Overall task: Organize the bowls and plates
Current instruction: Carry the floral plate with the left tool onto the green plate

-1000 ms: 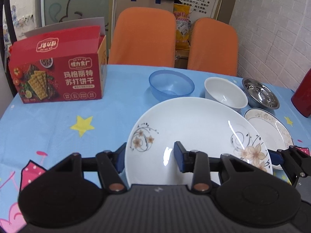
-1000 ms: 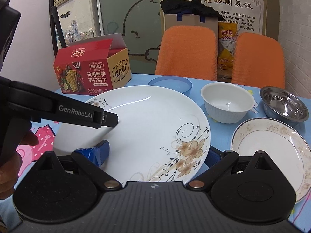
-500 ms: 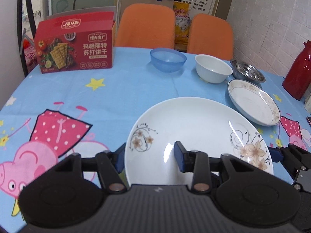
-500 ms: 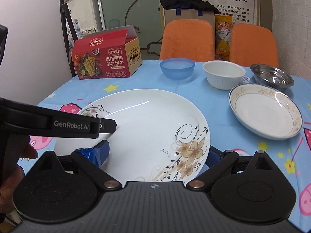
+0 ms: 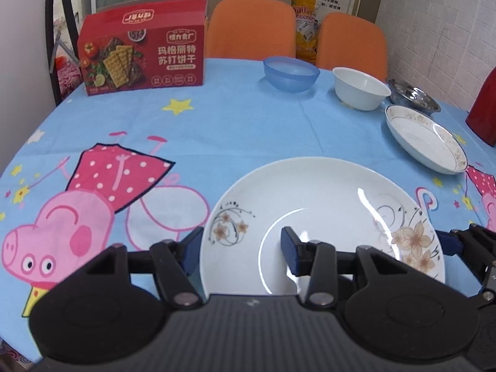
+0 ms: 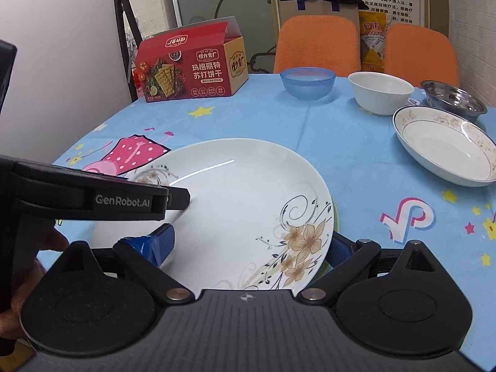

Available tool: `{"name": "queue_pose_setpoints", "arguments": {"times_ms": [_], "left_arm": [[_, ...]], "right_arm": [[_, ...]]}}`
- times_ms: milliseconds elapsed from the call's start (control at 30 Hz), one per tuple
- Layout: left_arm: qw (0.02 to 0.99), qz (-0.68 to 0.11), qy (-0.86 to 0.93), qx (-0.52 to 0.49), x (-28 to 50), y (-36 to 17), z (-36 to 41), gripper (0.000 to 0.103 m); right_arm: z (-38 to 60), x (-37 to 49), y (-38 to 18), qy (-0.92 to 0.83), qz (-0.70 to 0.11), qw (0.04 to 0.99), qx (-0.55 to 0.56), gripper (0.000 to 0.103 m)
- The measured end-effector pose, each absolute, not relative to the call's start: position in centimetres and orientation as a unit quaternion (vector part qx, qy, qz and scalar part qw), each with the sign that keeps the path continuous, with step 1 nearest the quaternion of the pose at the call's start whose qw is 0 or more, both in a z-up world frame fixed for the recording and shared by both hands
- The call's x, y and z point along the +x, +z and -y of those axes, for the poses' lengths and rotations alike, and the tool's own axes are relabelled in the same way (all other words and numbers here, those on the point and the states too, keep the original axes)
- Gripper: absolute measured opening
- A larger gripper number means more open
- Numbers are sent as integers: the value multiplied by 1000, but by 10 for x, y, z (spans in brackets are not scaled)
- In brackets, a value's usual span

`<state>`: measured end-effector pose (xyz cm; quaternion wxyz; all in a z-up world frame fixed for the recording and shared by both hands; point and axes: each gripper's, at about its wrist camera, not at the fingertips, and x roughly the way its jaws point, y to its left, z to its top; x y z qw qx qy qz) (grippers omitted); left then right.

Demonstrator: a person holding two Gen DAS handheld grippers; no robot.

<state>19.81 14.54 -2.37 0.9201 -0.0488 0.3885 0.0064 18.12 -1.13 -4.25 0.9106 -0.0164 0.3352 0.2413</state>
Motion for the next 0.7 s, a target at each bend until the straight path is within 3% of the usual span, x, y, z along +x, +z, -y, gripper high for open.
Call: {"name": "queue_pose_setpoints", "arguments": {"times_ms": [67, 167, 433, 533, 600, 700], "left_arm": [[923, -380, 1, -60, 197, -22, -148, 48], [930, -362, 8, -60, 196, -16, -148, 61], [934, -353, 3, -56, 194, -1, -143, 63], [935, -350, -6, -57, 193, 4, -134, 69], [937, -344, -11, -52, 191, 7, -126, 78], [939, -340, -22, -48, 190, 12, -114, 78]], "right_arm": [[12, 179, -39, 233, -328, 915, -18, 84], [12, 178, -36, 227, -321, 919, -33, 84], [29, 170, -12, 205, -260, 943, -33, 86], [38, 173, -8, 193, -253, 947, -38, 86], [48, 176, -8, 184, -264, 947, -30, 86], [62, 178, -12, 169, -273, 947, -18, 86]]}}
